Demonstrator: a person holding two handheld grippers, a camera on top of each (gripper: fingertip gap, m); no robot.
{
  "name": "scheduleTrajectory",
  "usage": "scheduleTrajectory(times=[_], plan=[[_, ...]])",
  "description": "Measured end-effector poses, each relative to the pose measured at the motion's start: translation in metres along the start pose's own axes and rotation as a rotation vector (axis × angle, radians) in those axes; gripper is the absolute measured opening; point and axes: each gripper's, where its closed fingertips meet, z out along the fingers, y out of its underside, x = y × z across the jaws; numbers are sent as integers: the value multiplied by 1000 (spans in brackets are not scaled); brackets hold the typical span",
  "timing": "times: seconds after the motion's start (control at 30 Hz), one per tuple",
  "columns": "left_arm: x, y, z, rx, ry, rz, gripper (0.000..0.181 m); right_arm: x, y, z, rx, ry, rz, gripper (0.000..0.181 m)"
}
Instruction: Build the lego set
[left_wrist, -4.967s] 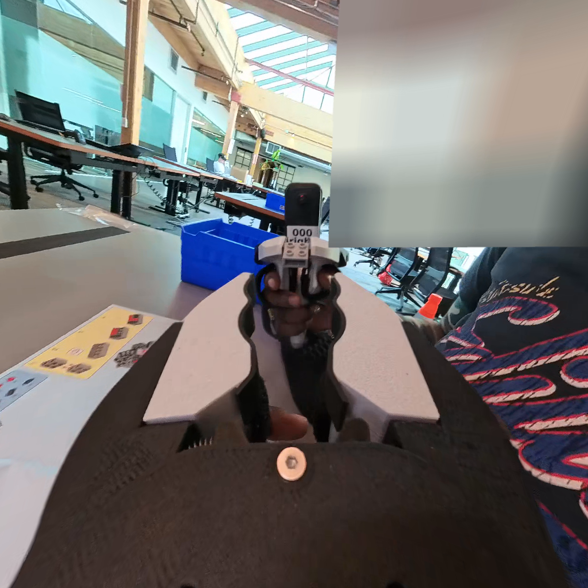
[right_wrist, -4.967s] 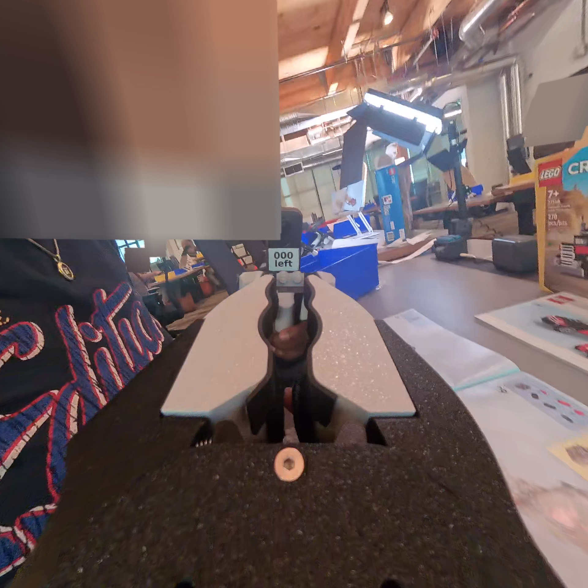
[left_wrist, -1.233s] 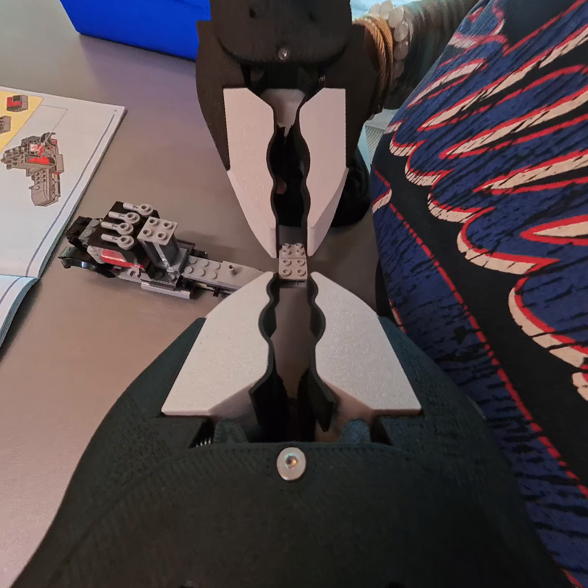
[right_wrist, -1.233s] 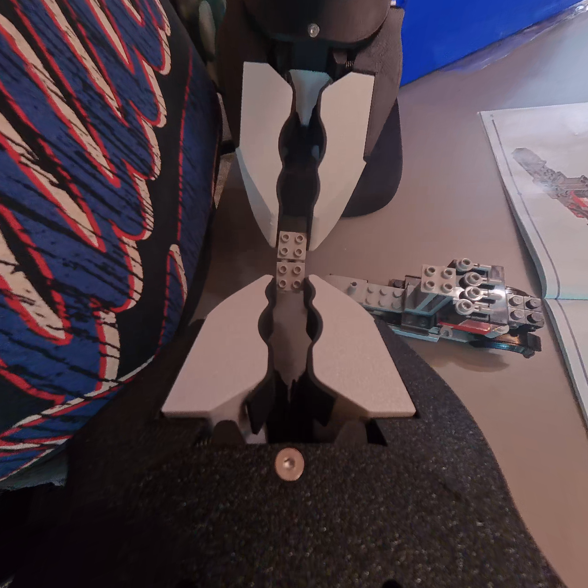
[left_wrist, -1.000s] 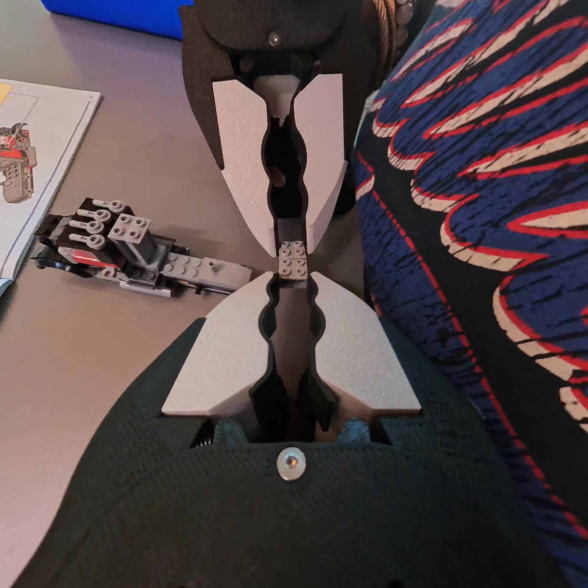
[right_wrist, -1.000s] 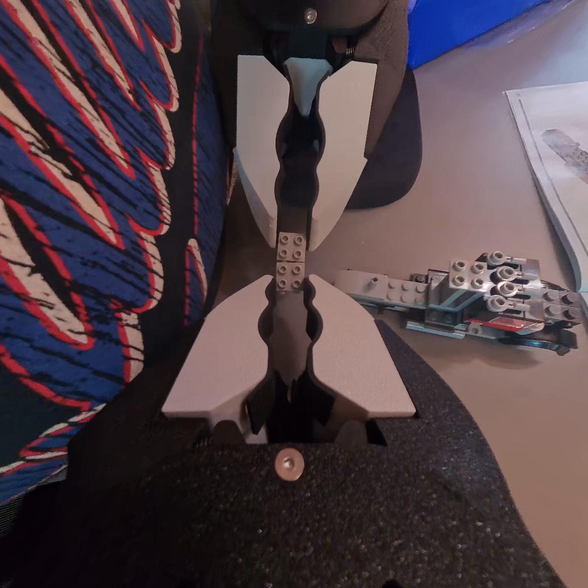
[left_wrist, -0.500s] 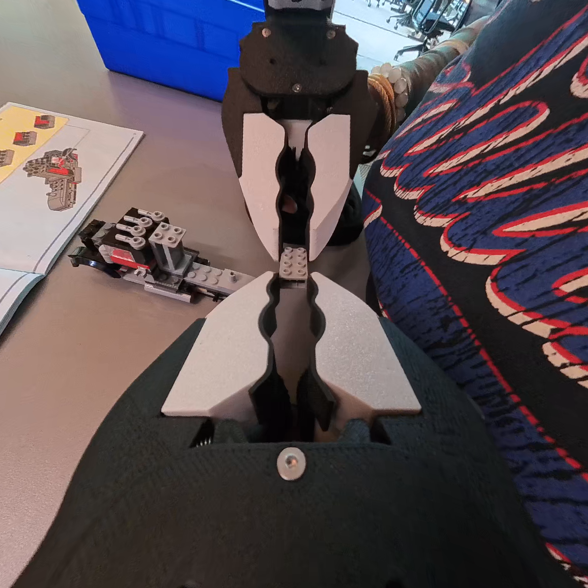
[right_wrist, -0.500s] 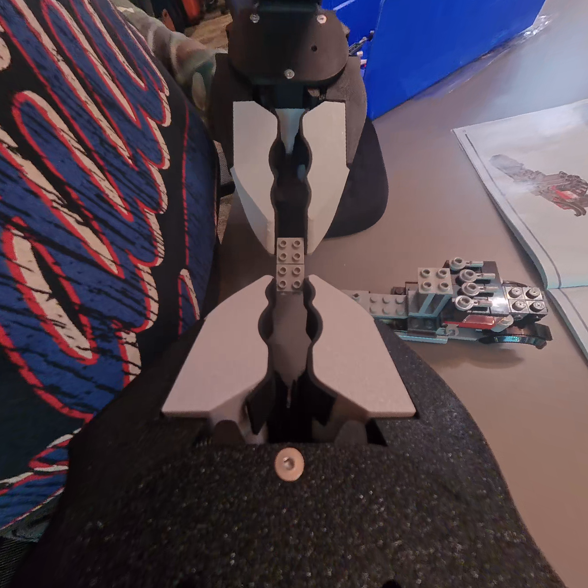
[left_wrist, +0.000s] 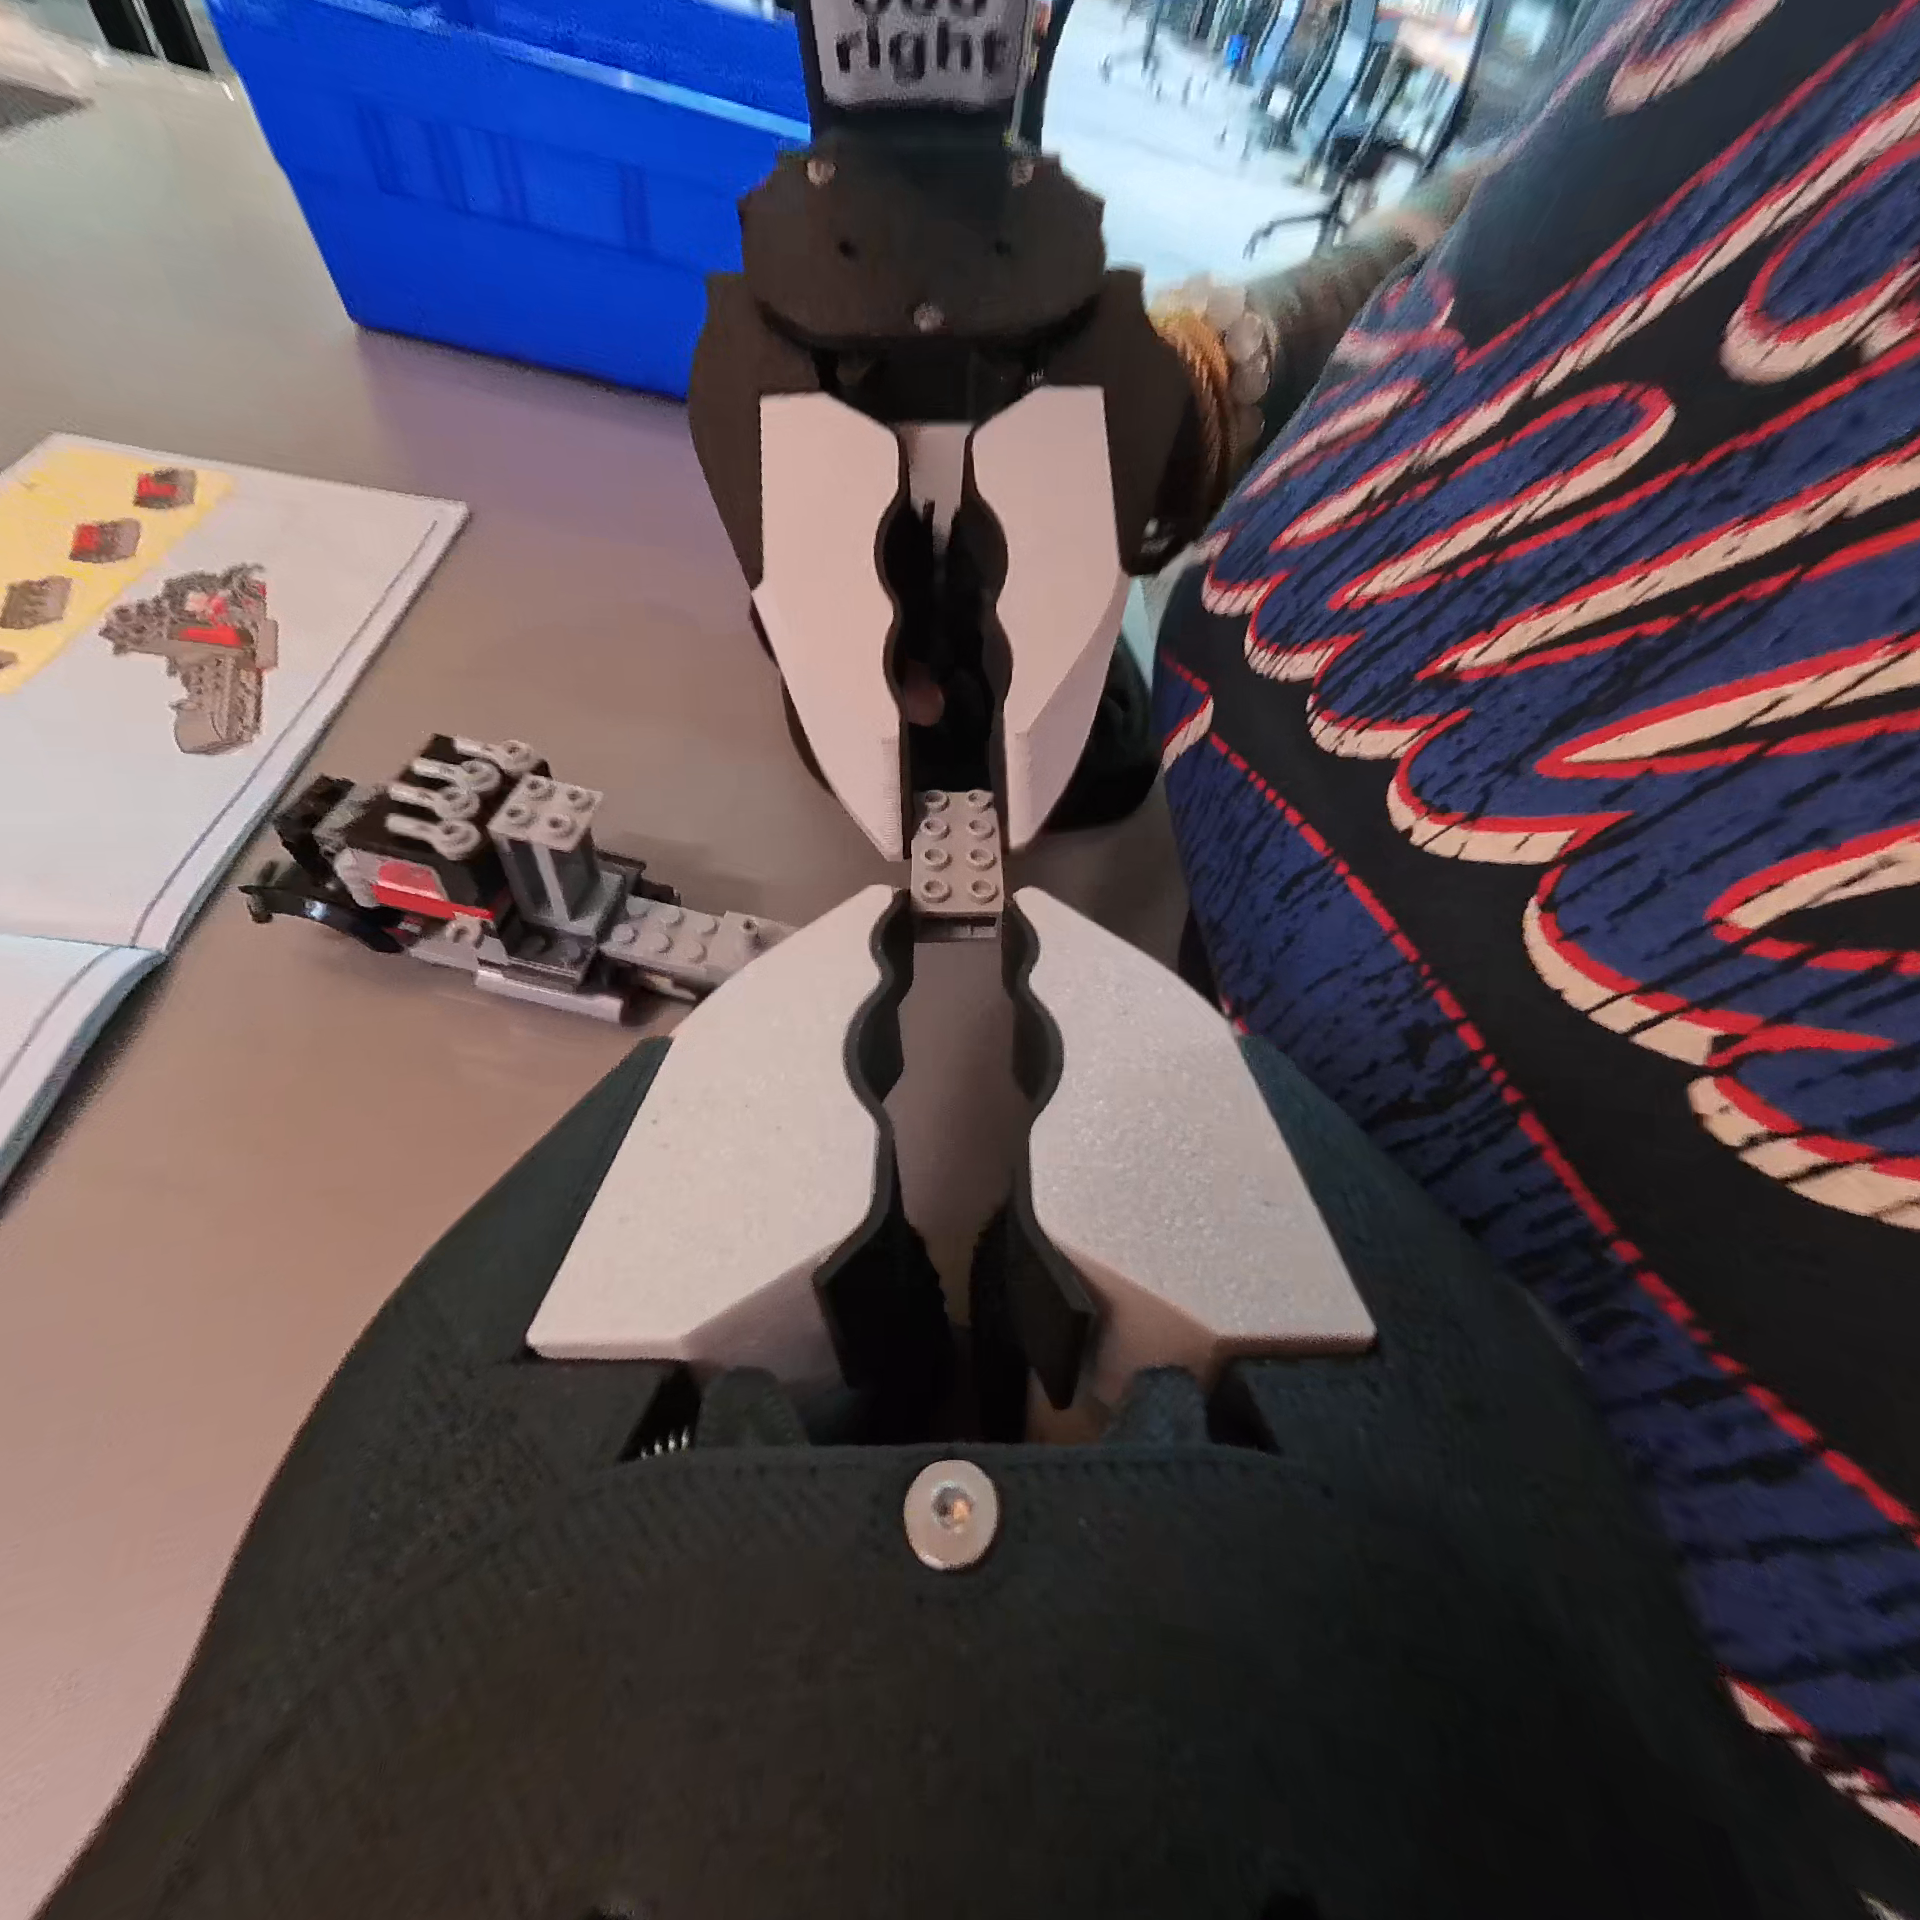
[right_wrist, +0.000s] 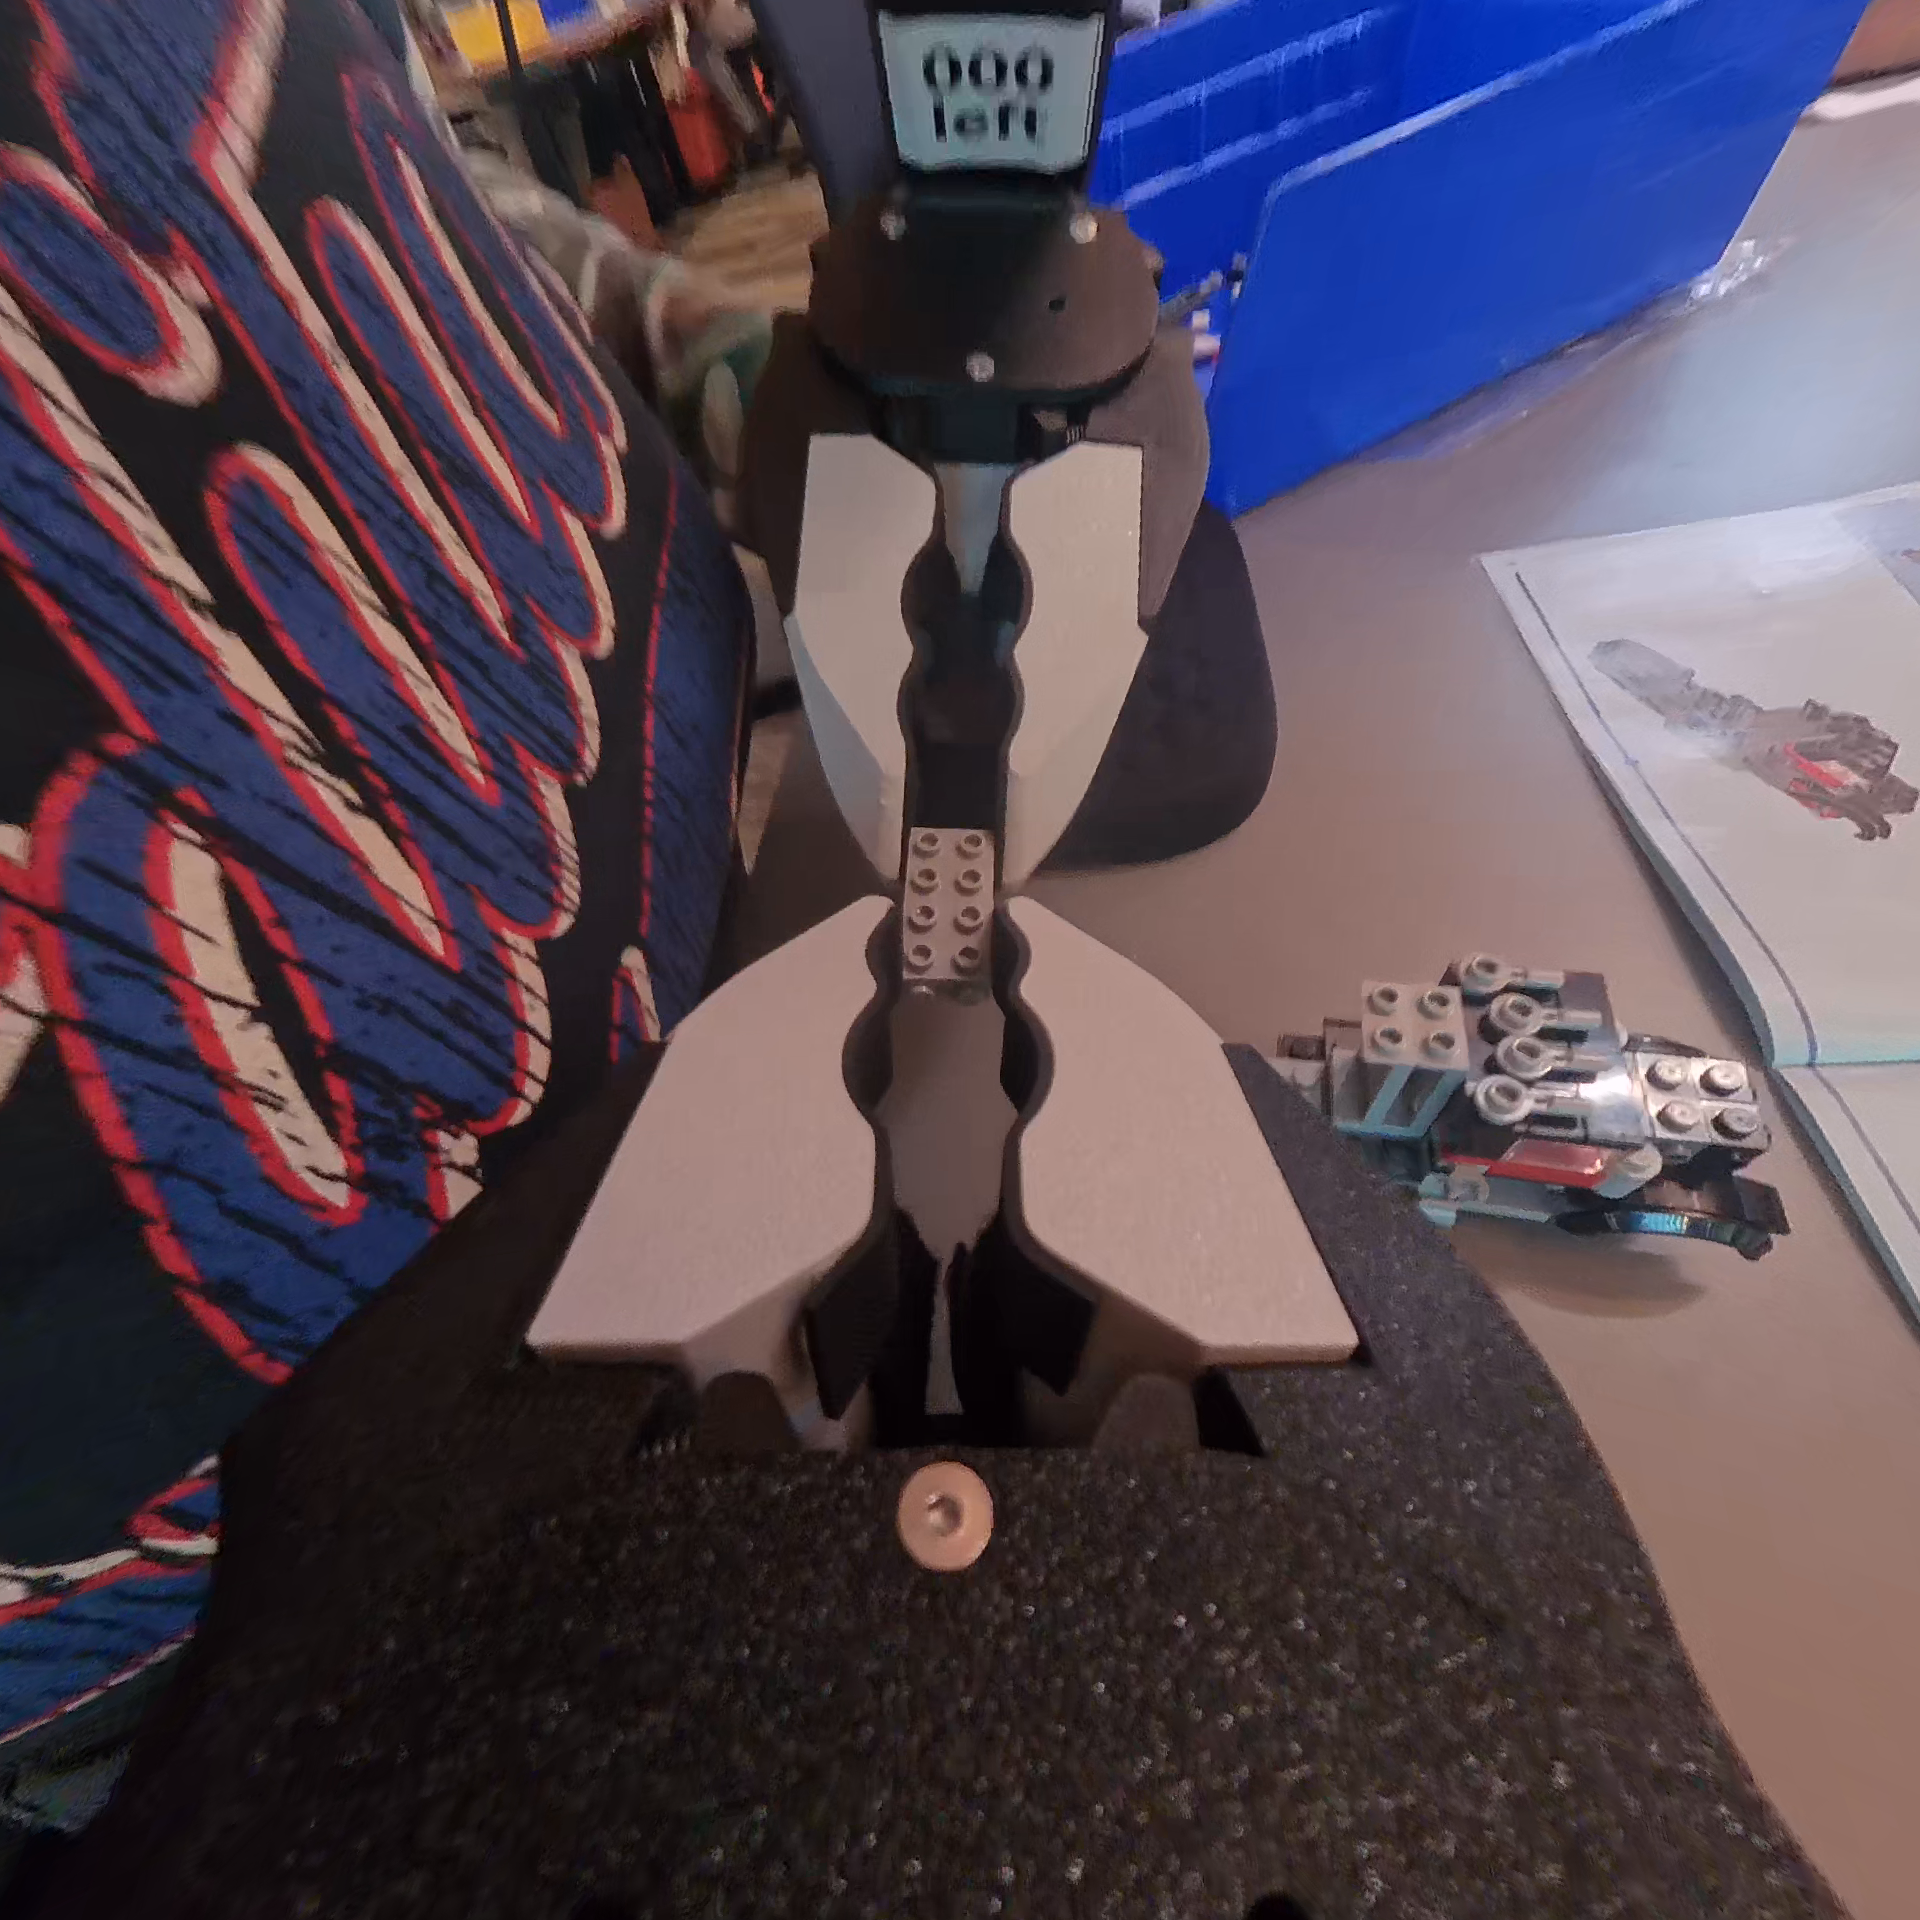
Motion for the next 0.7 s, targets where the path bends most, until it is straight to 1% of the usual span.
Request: scheduleTrajectory(times=[0.07,0.1,0.13,0.2,0.27,0.37,0.7], plan=[[-1,-12,-6,84,12,-23,17,3,-17,-6,108,-11,28,18],[-2,-20,-8,134,20,-32,16,8,-25,-10,158,5,41,28],[-3,-26,-11,178,23,-39,16,10,-30,-13,193,10,43,32],[-4,-35,-13,238,20,-46,16,10,-36,-17,227,1,29,31],[-4,-42,-14,283,19,-51,16,7,-34,-16,207,-2,-2,32],[-5,-44,-15,301,12,-54,16,5,-40,-19,246,19,-43,17],[-3,-44,-15,299,16,-41,16,4,-40,-19,261,33,-39,17]])
